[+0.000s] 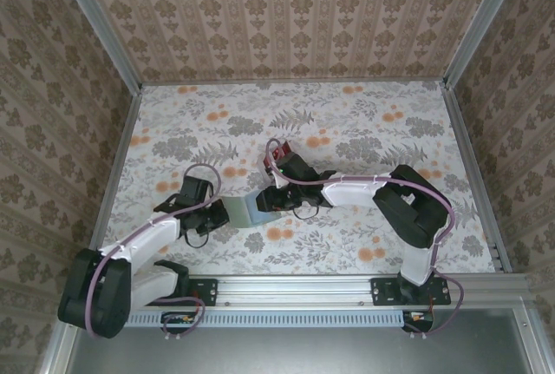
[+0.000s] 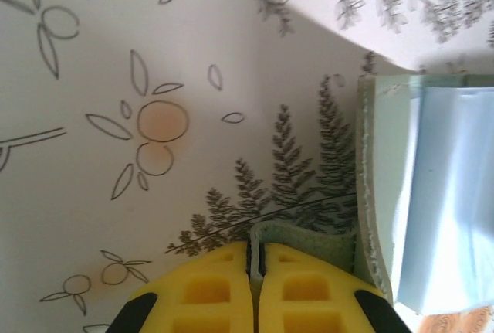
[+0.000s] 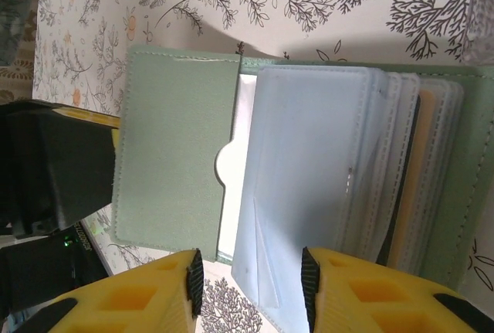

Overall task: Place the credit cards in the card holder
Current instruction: Flip over the card slot on the card holder.

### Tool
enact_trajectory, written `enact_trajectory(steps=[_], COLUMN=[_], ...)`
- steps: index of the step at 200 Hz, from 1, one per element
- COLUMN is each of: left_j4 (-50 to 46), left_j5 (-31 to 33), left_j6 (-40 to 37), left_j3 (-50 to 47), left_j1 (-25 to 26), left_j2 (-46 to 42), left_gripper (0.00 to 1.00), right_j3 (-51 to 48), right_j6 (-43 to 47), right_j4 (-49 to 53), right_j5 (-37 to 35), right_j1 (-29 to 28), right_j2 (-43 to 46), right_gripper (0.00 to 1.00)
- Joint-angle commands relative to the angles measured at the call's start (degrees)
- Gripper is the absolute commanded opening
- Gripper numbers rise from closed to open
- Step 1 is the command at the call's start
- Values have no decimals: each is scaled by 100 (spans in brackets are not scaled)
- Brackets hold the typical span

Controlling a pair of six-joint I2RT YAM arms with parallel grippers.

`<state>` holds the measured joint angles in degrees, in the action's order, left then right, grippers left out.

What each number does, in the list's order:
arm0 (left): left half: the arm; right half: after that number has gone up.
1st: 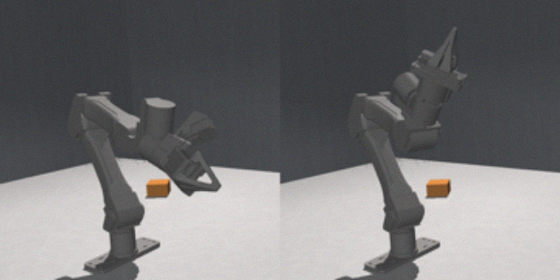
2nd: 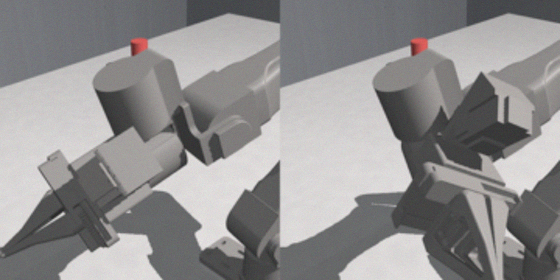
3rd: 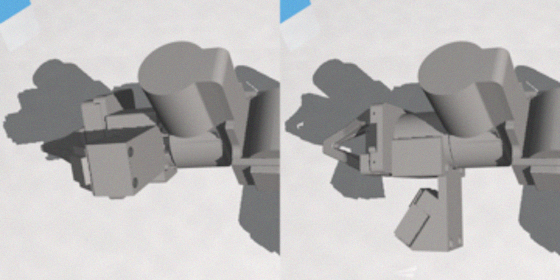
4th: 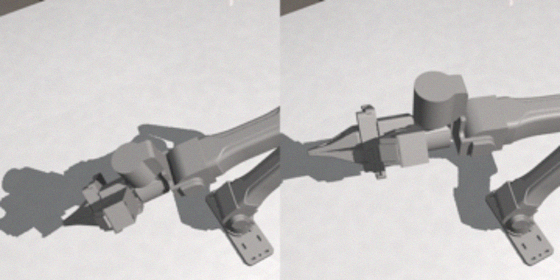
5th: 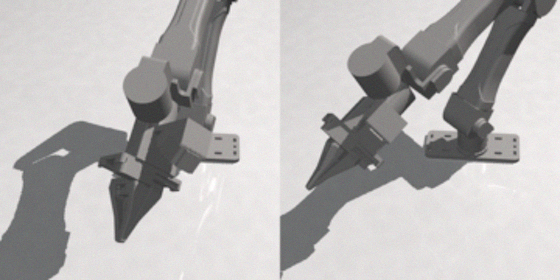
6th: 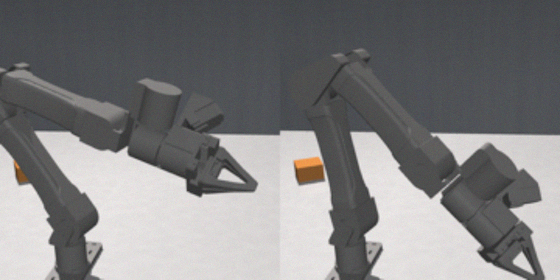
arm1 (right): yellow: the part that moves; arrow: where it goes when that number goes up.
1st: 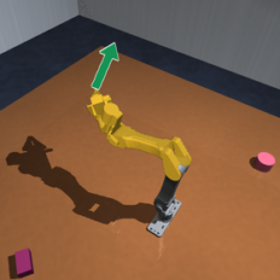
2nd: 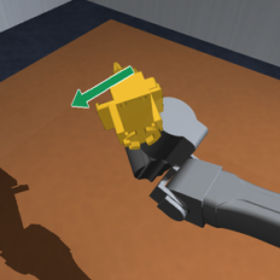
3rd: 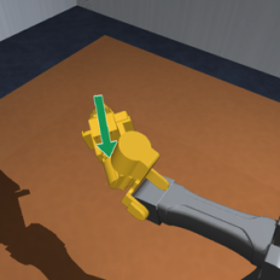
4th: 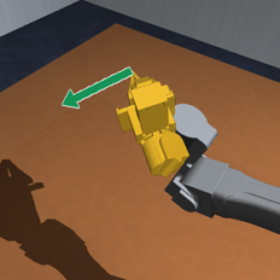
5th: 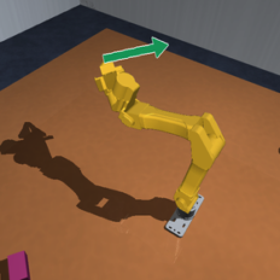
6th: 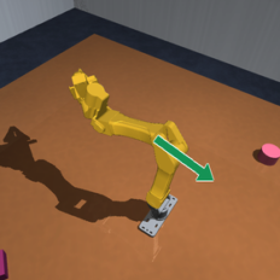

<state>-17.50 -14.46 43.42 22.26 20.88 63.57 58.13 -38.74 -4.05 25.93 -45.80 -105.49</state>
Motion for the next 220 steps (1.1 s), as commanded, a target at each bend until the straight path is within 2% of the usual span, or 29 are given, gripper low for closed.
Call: enact_trajectory(steps=[1, 51, 126, 220], left_j4=[-25, 27, 99, 441], left_j5=[204, 234, 189, -21], left_j6=[-191, -217, -236, -179], left_j3=[-37, -21, -11, -113], left_j1=[-82, -158, -163, -164], left_j2=[109, 216, 411, 521], left_gripper=[0, 0, 0, 0], right_j3=[-53, -196, -188, 276], right_j6=[33, 122, 199, 331], right_j4=[68, 265, 350, 693], right_j5=[-50, -174, -476, -586], right_j1=[-24, -24, -22, -219], right_j2=[218, 399, 163, -334], right_gripper=[42, 44, 45, 46])
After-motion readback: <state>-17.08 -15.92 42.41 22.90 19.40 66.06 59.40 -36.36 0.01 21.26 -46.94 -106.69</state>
